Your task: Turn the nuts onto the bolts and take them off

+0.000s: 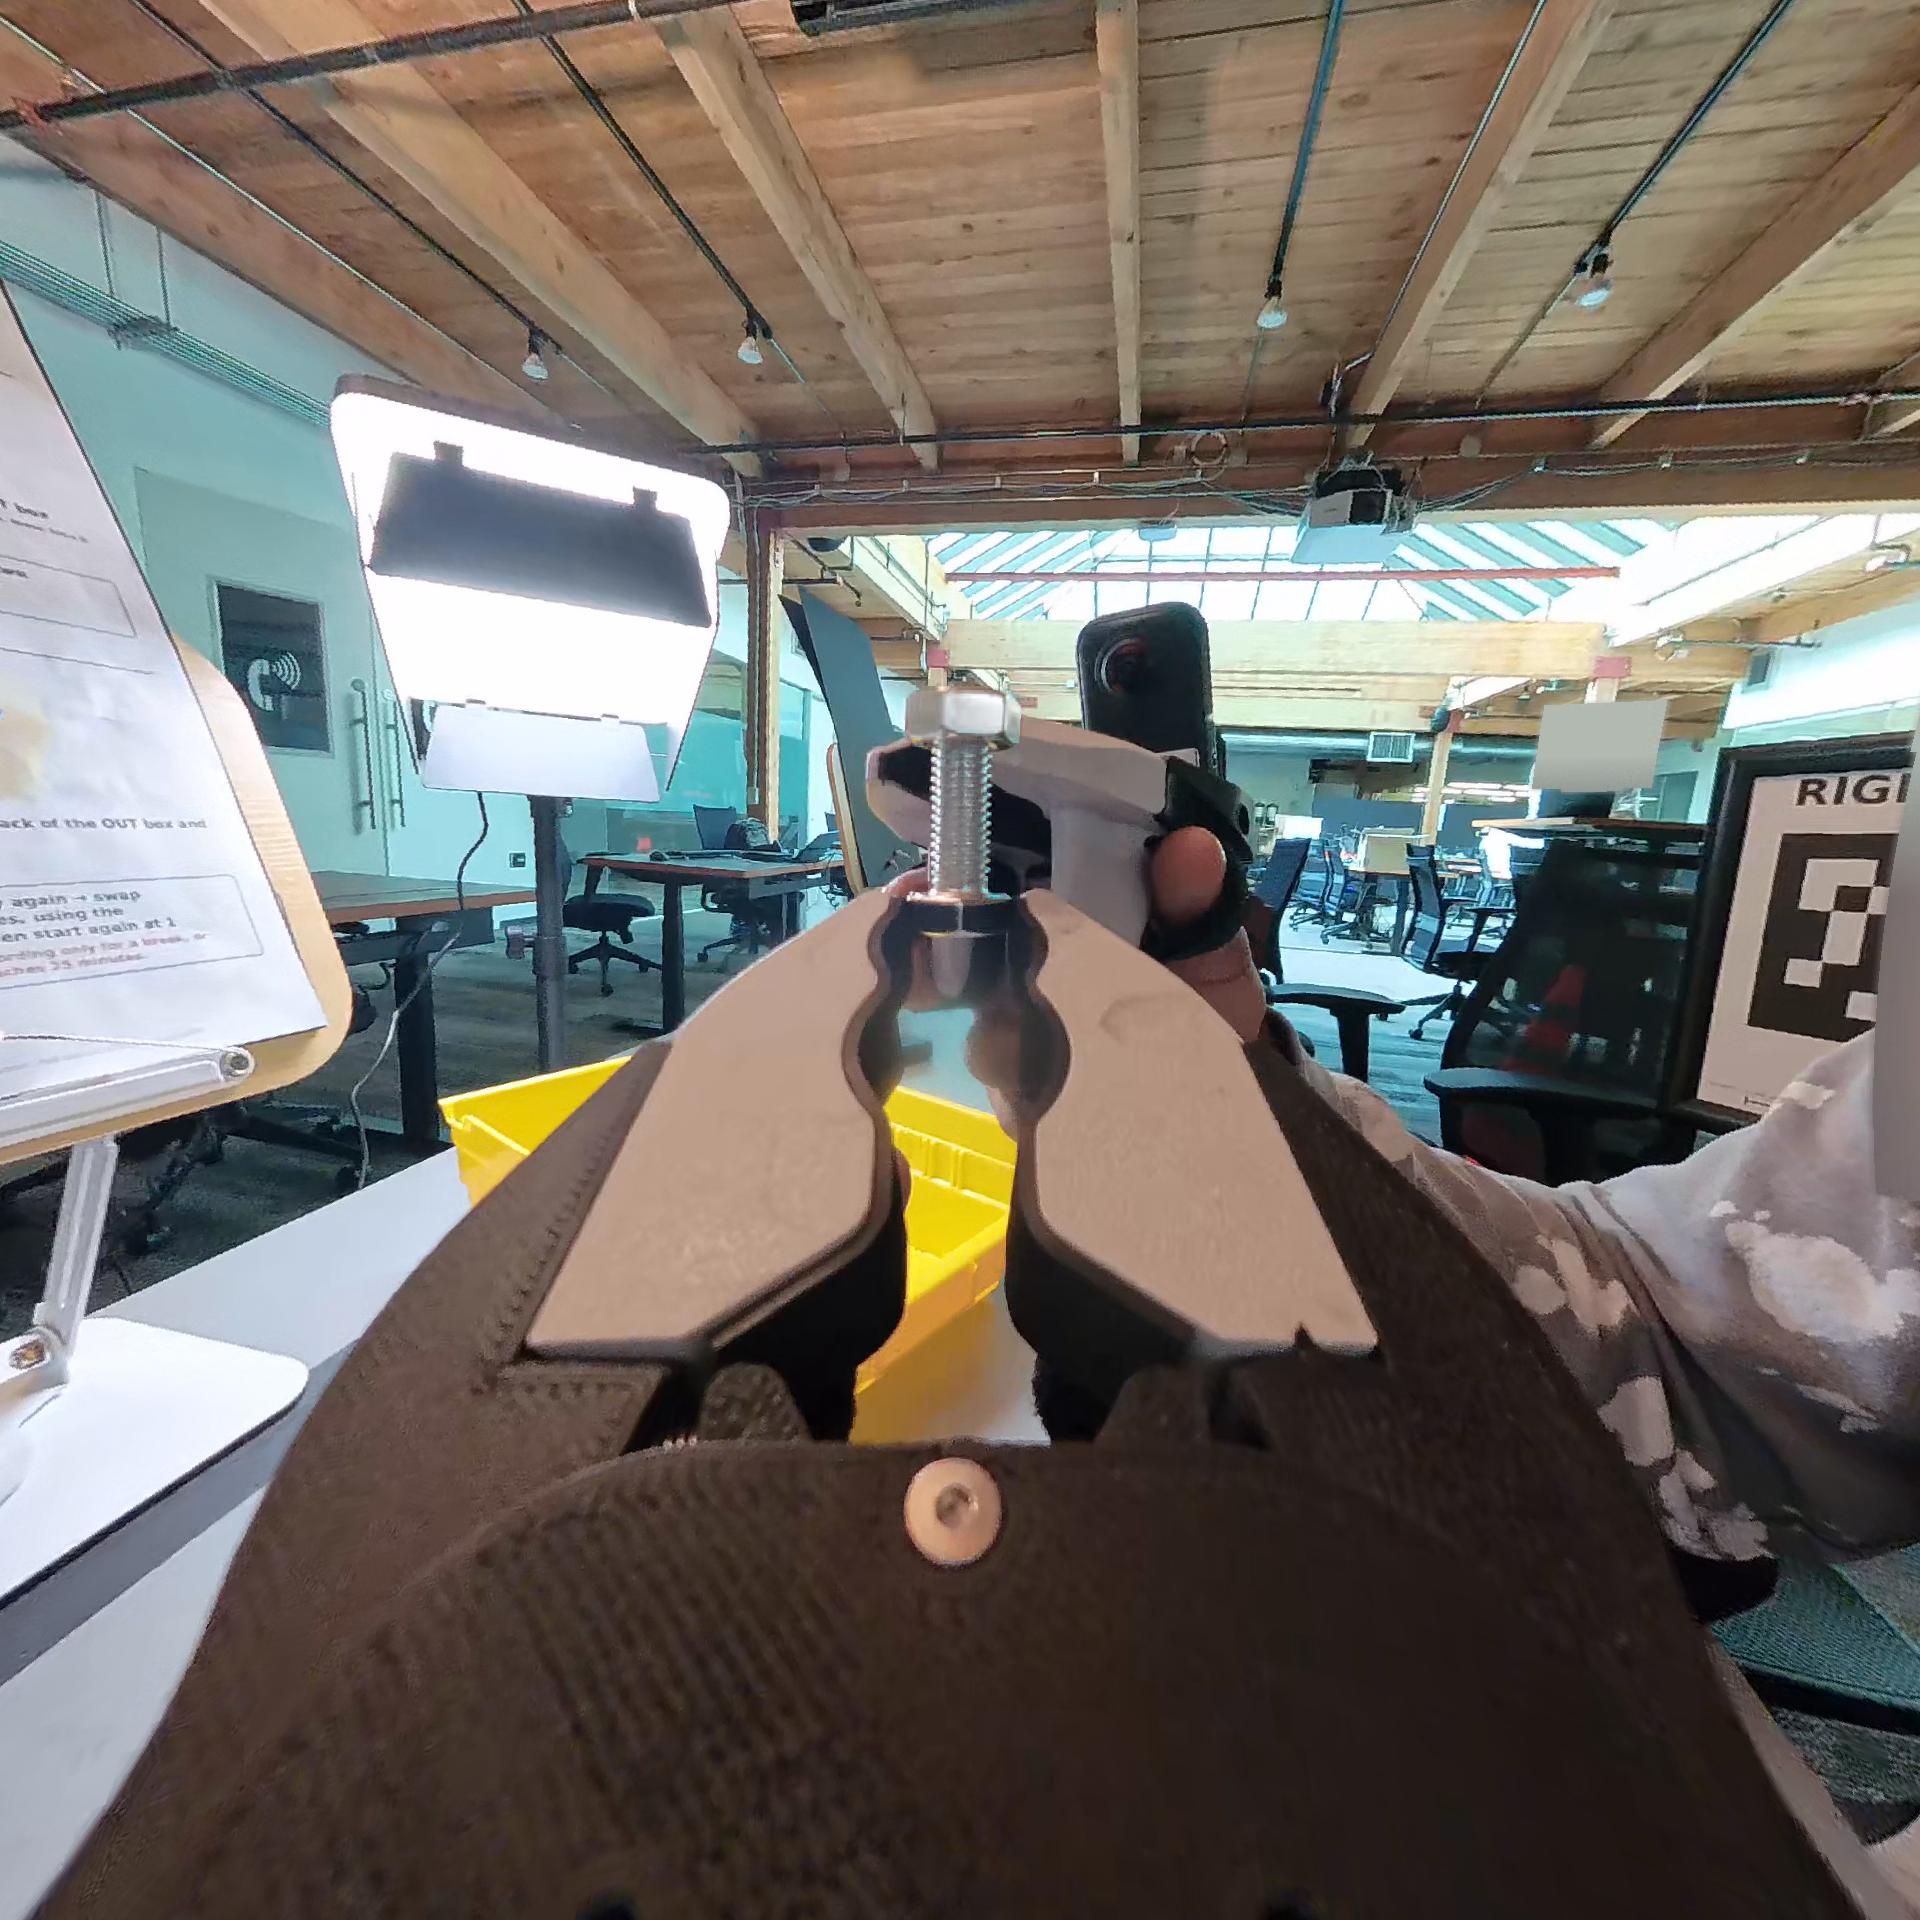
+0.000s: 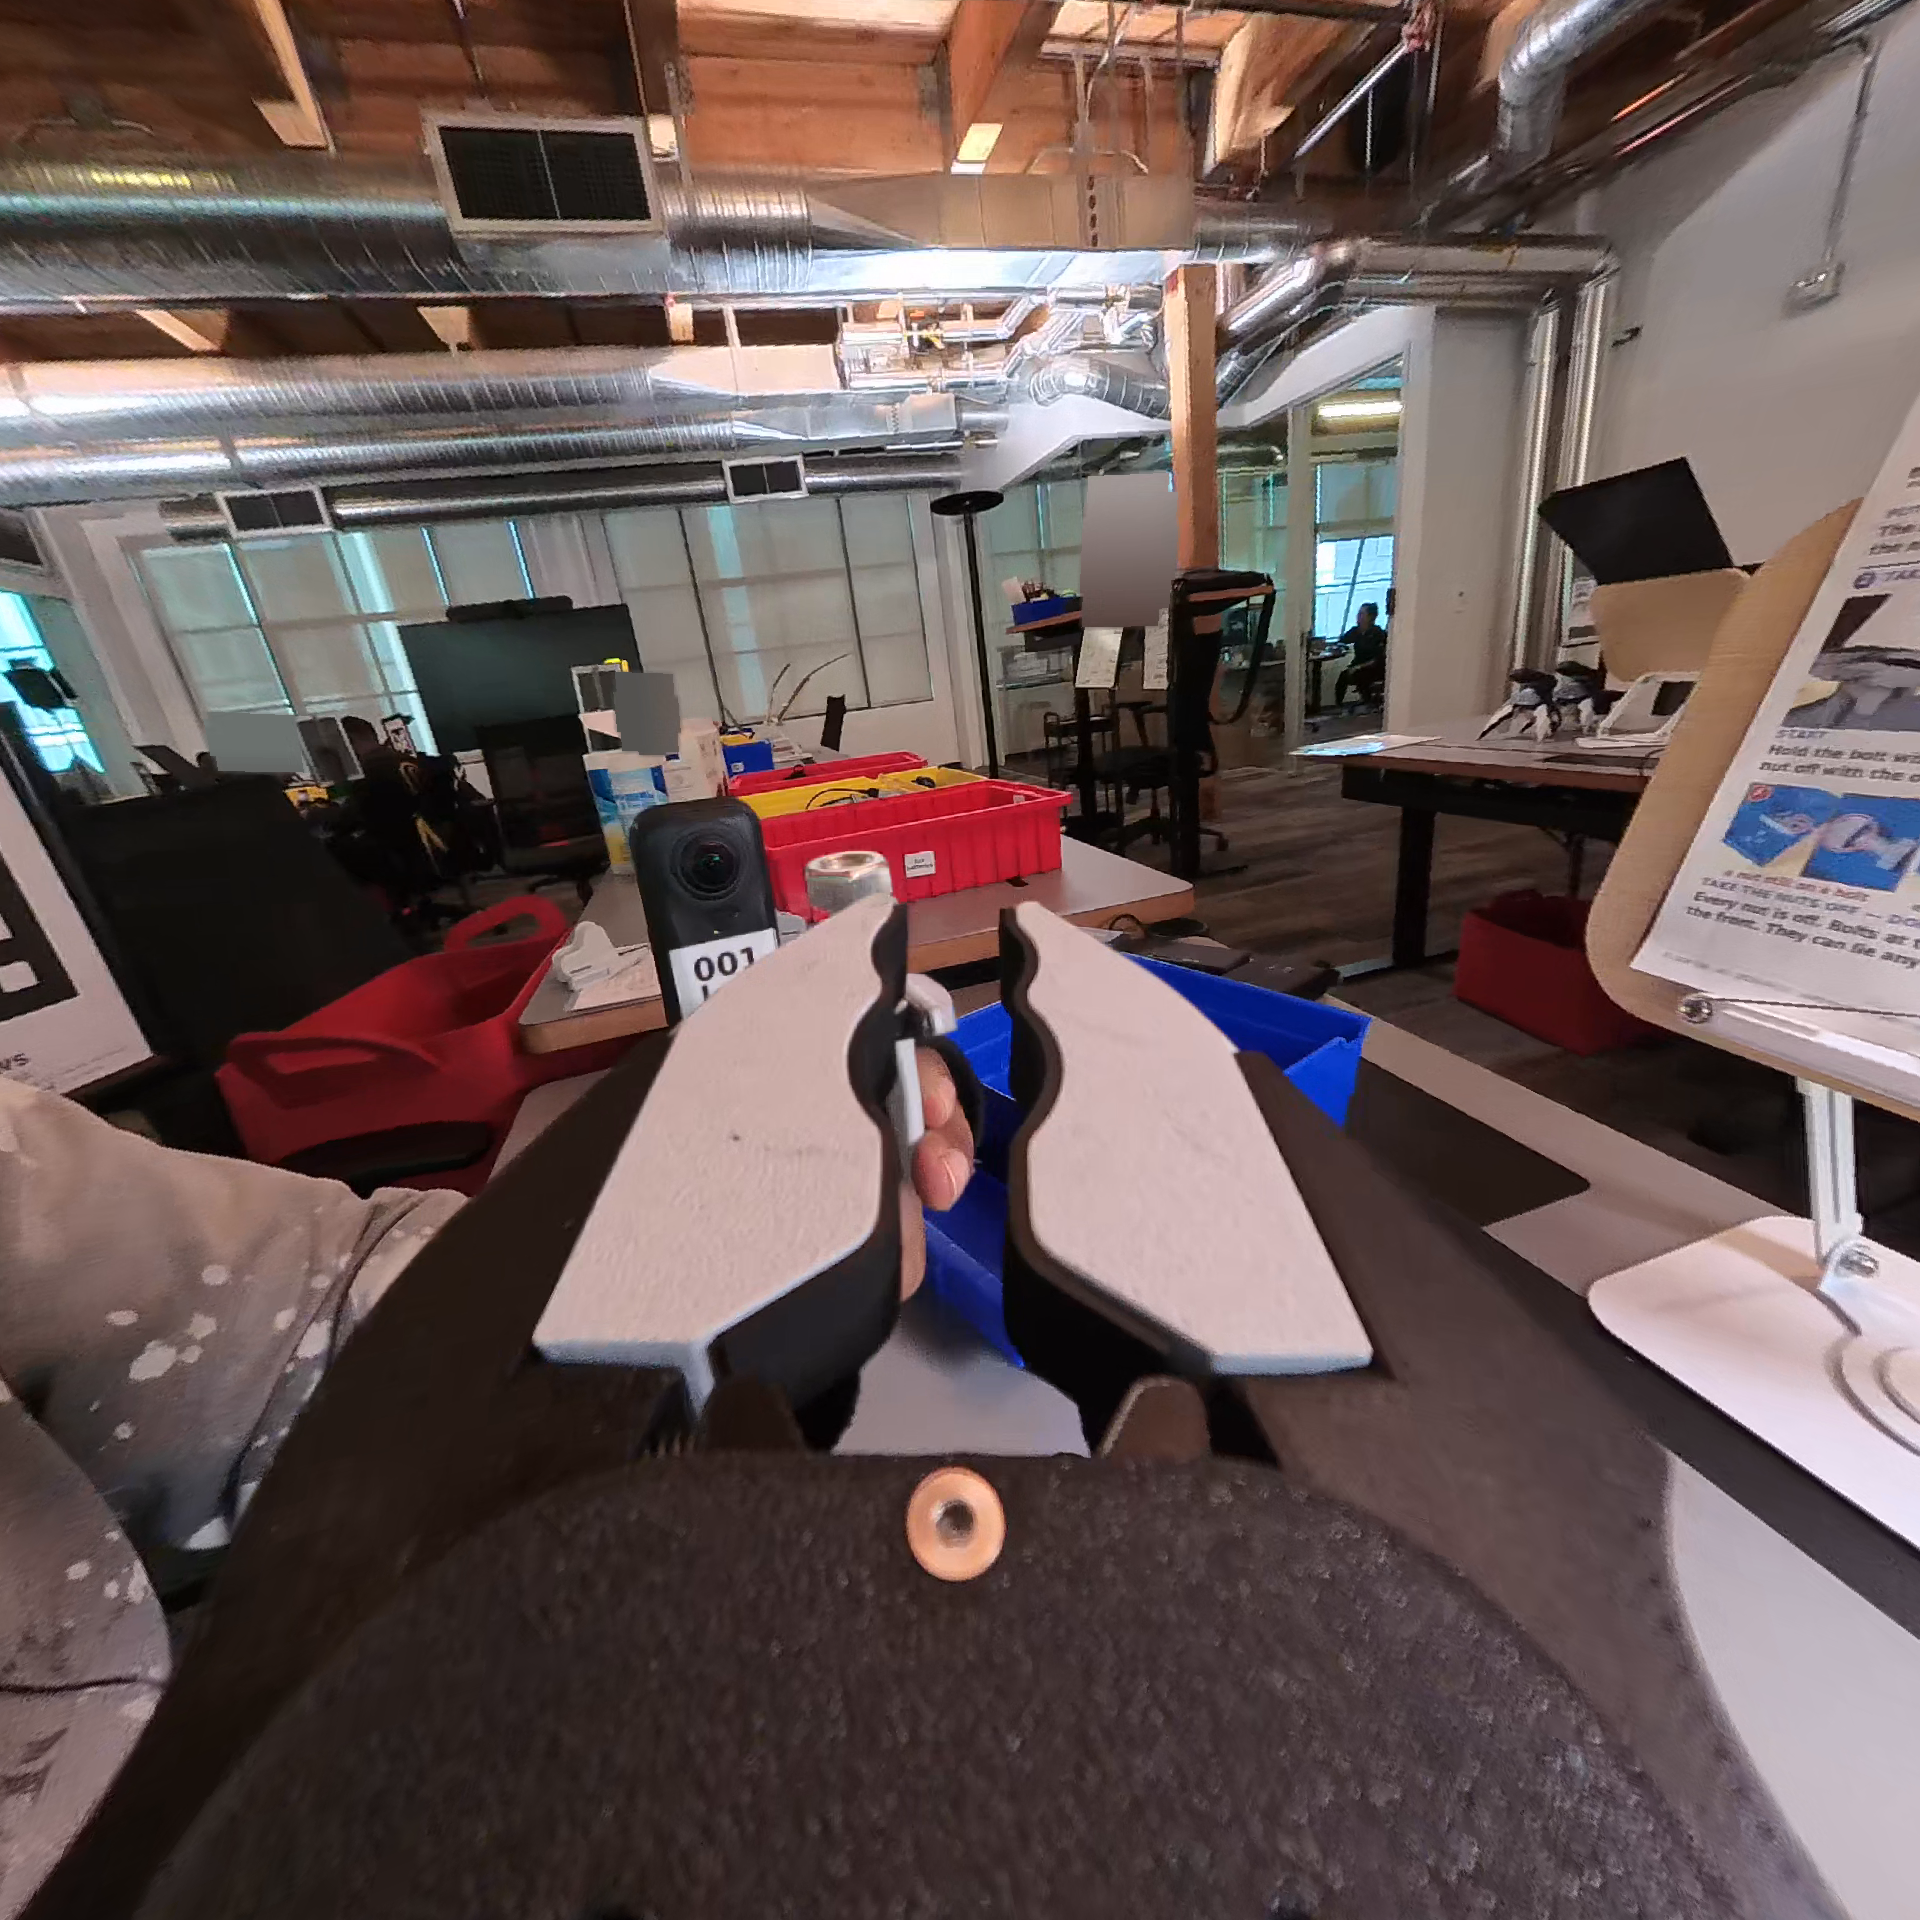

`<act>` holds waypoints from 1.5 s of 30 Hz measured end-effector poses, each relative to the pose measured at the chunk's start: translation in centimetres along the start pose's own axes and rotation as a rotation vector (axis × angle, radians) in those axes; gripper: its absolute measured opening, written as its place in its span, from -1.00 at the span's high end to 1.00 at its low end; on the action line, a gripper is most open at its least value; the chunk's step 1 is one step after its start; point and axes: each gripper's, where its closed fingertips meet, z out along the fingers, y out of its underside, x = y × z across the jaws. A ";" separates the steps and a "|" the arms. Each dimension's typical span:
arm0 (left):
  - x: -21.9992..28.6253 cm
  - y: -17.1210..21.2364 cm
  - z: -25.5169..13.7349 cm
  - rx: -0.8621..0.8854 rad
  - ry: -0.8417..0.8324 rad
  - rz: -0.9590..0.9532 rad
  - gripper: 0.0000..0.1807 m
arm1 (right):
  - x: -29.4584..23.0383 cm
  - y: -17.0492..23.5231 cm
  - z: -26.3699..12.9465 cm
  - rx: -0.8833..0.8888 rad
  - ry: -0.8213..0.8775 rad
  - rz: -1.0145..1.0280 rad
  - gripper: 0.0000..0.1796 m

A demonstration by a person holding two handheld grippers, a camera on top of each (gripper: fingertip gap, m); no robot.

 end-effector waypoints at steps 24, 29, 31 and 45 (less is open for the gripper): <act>0.4 0.0 0.1 0.004 0.019 0.005 0.80 | -0.4 -0.3 0.1 0.019 0.017 -0.041 0.93; 0.3 0.4 0.2 -0.012 0.015 0.000 0.80 | -1.6 -0.1 0.5 -0.003 -0.033 -0.046 0.69; 0.4 0.7 0.4 -0.020 0.018 -0.004 0.80 | -2.0 0.3 0.8 -0.017 -0.040 -0.055 0.66; 0.5 1.0 0.5 -0.033 0.019 -0.003 0.80 | -2.2 0.6 1.0 -0.030 -0.042 -0.073 0.67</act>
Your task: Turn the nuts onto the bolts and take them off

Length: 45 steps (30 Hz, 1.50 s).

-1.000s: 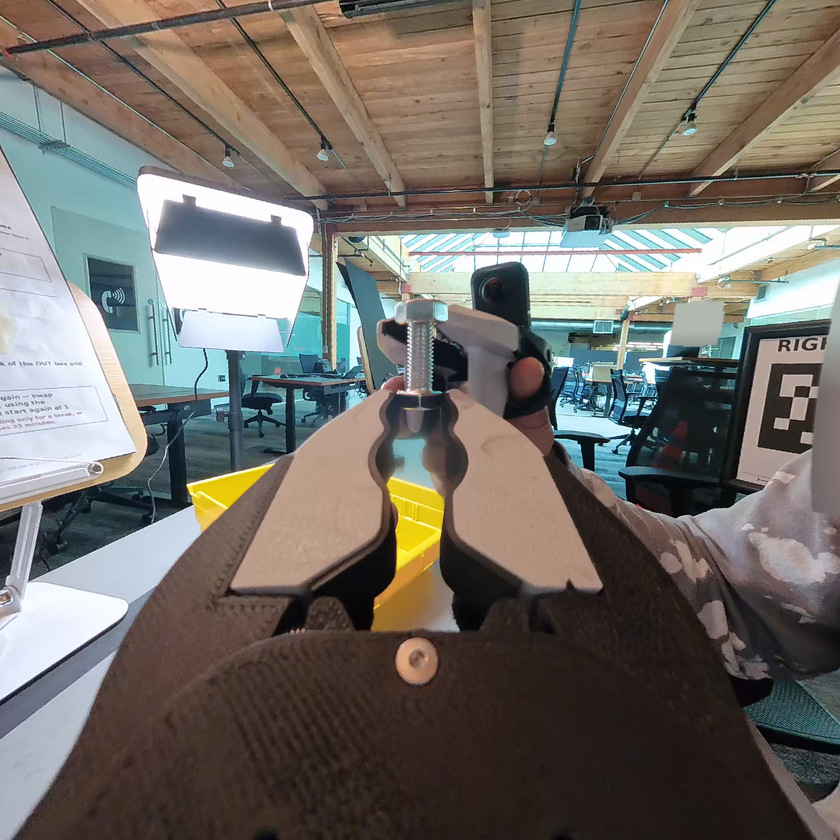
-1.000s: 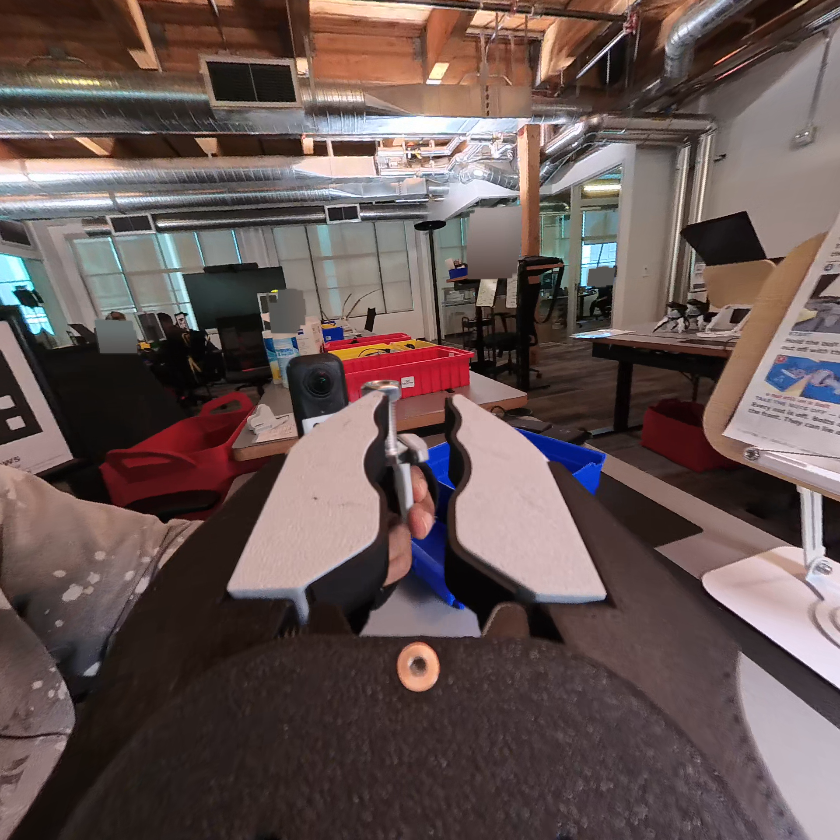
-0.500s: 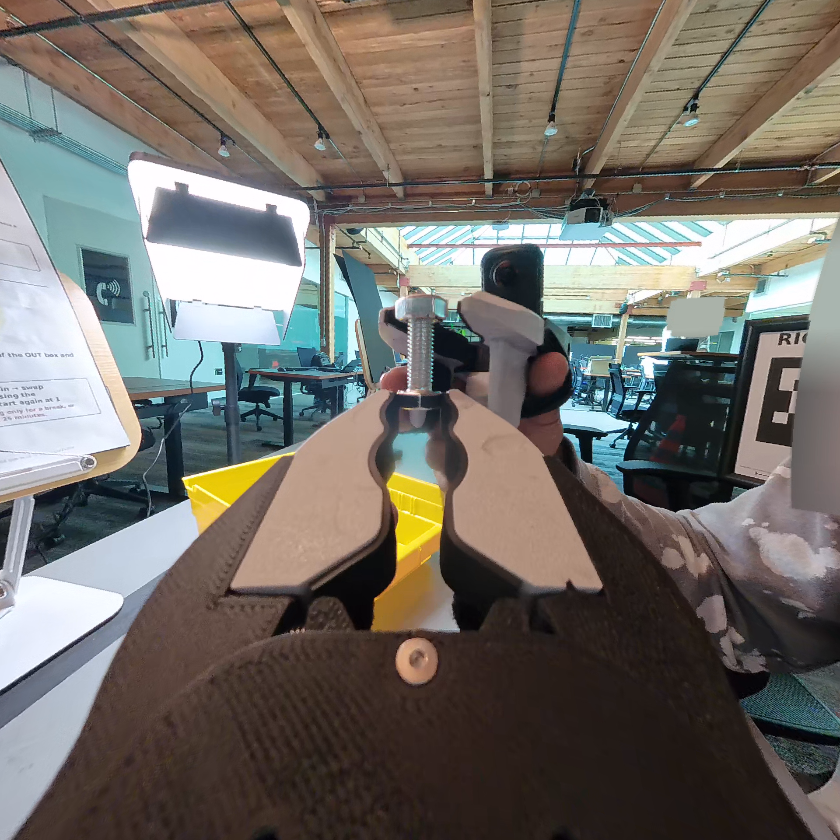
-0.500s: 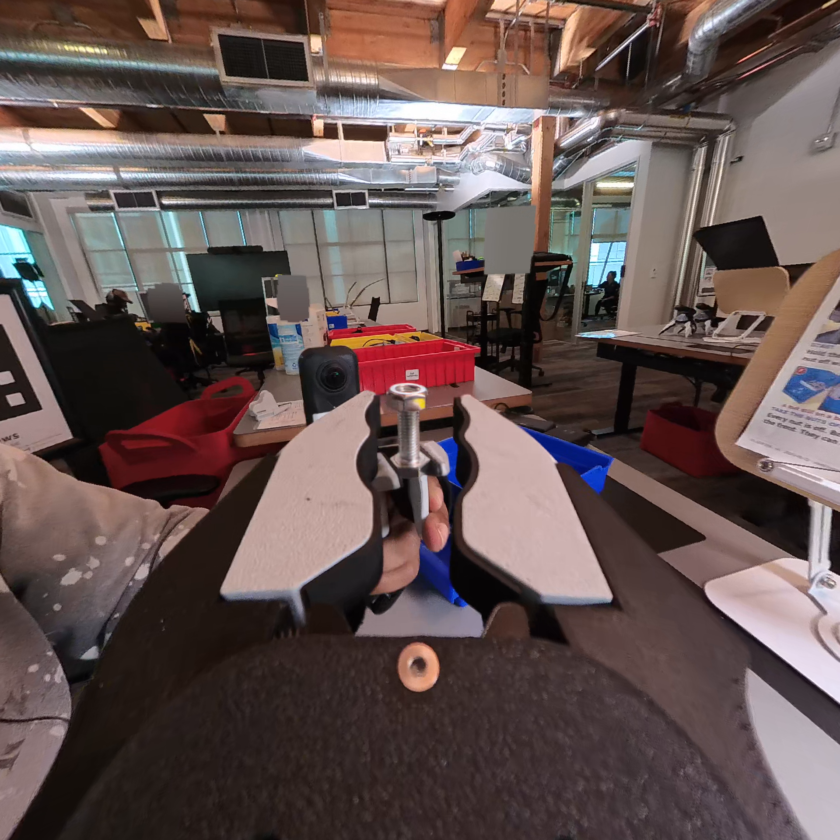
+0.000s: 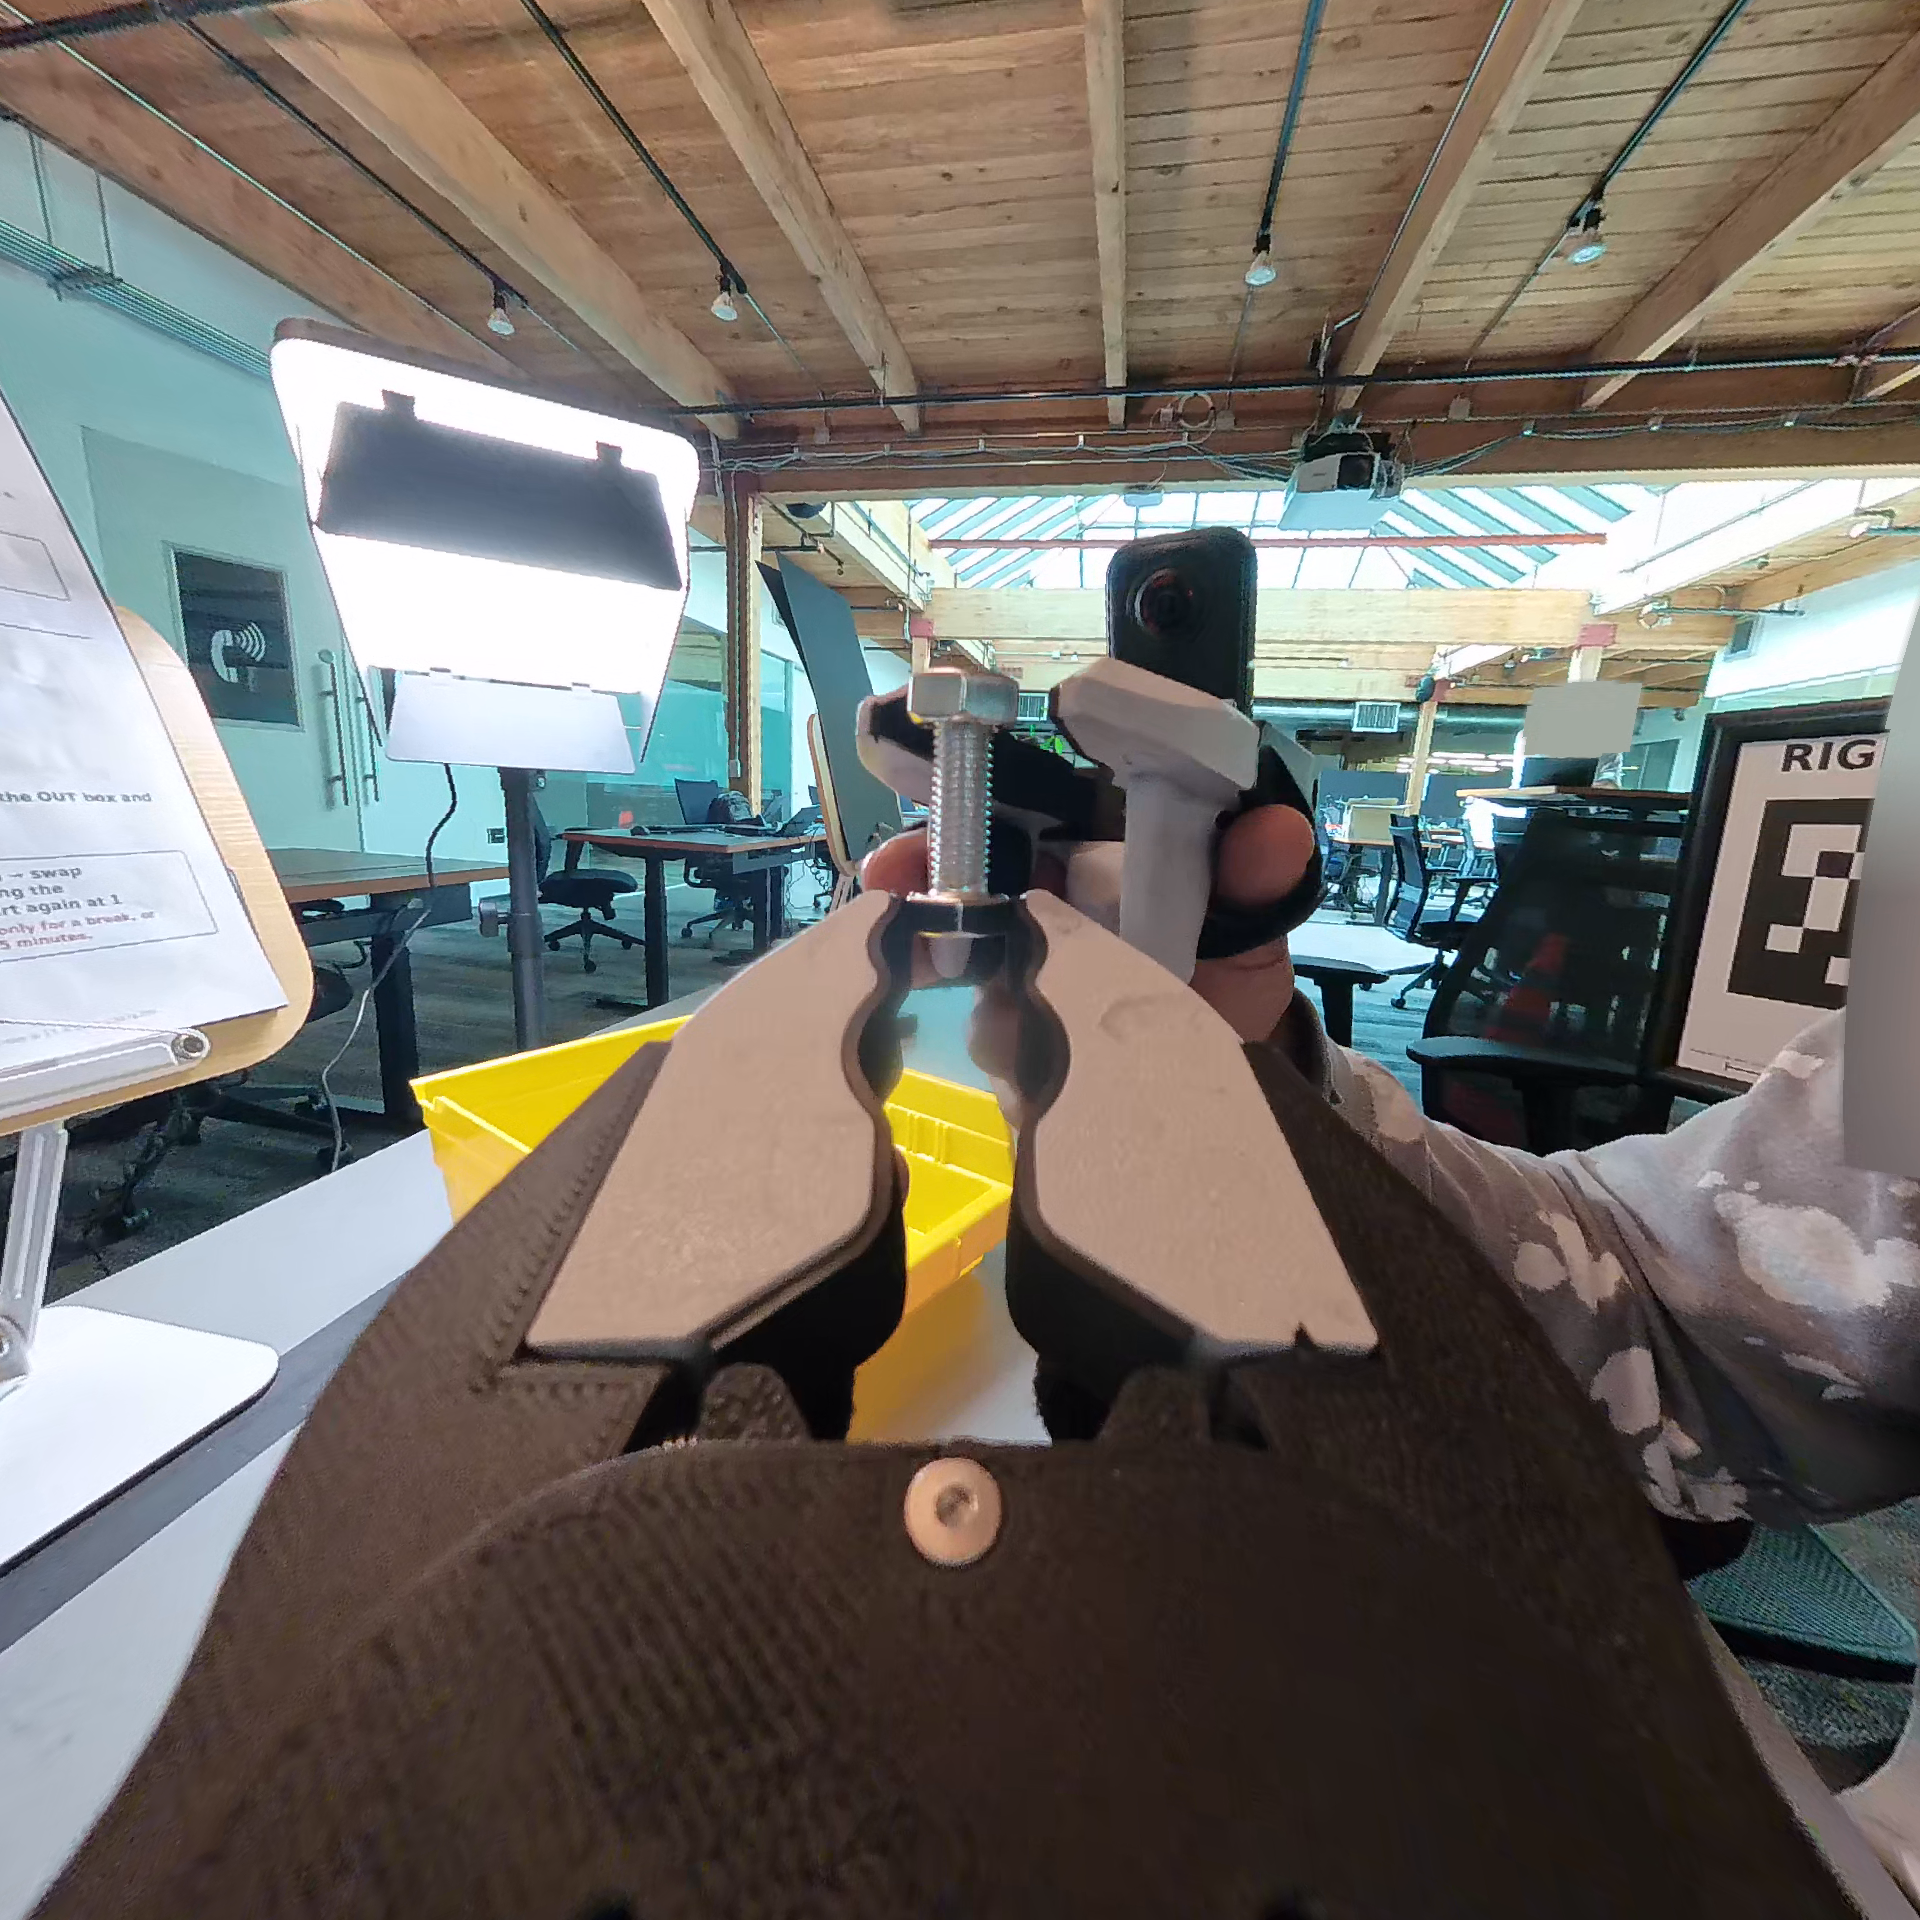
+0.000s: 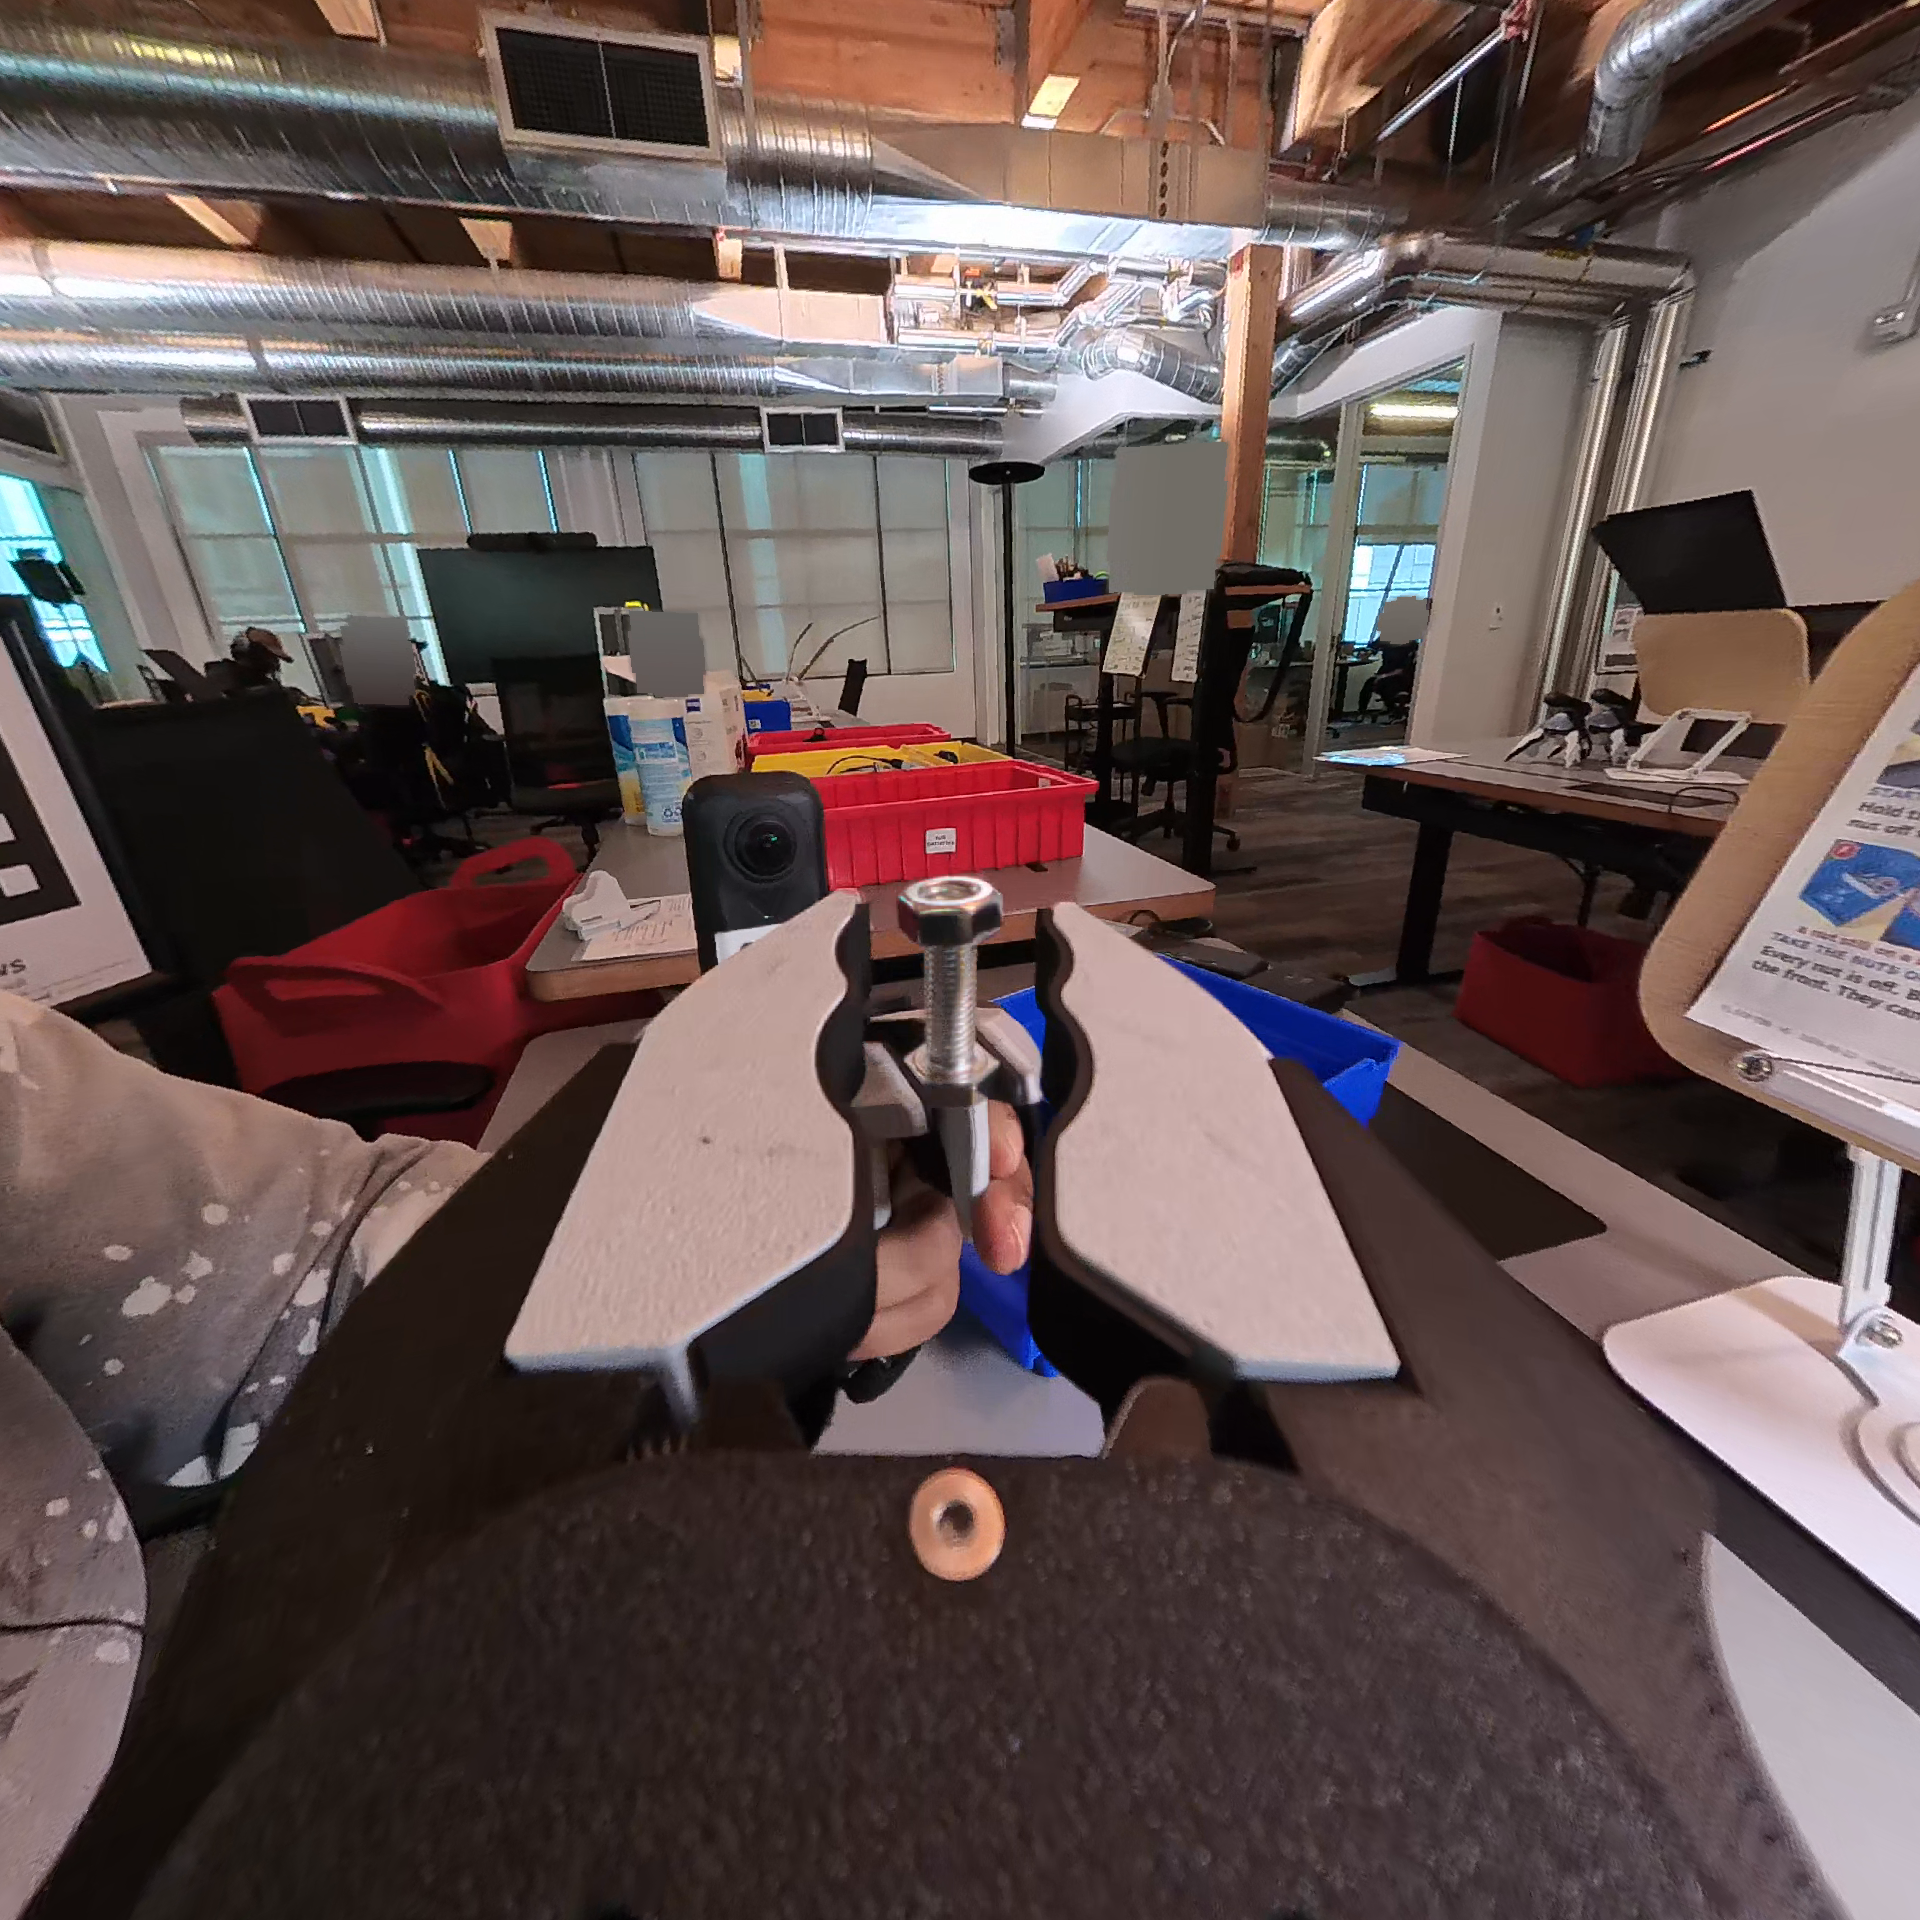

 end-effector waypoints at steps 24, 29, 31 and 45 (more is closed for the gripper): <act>0.8 -0.4 -0.1 0.025 0.057 -0.016 0.80 | 1.3 -0.9 -1.6 0.022 -0.011 0.013 0.80; 0.4 0.2 0.0 0.002 0.037 -0.017 0.80 | 0.1 -0.7 -1.1 0.012 -0.049 0.010 0.71; 0.5 0.2 0.1 0.003 0.041 -0.015 0.80 | -0.2 -0.3 -0.7 -0.006 -0.050 -0.002 0.70; 0.5 0.3 0.1 0.003 0.042 -0.016 0.80 | -0.2 -0.1 -0.5 -0.008 -0.040 -0.008 0.71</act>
